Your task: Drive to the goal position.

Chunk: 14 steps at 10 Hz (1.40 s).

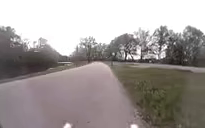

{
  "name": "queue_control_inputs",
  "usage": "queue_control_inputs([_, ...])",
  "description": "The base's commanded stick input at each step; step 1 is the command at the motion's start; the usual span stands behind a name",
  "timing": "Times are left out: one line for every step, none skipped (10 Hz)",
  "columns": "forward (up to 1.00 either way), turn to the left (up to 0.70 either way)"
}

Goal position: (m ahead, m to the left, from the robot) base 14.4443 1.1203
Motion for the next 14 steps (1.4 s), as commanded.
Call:
queue_control_inputs([1.00, 0.00])
queue_control_inputs([1.00, 0.00])
queue_control_inputs([1.00, 0.00])
queue_control_inputs([1.00, 0.00])
queue_control_inputs([1.00, 0.00])
queue_control_inputs([1.00, 0.00])
queue_control_inputs([1.00, 0.00])
queue_control_inputs([1.00, 0.00])
queue_control_inputs([1.00, 0.28])
queue_control_inputs([1.00, 0.37])
queue_control_inputs([1.00, 0.00])
queue_control_inputs([1.00, 0.00])
queue_control_inputs([1.00, 0.00])
queue_control_inputs([1.00, 0.00])
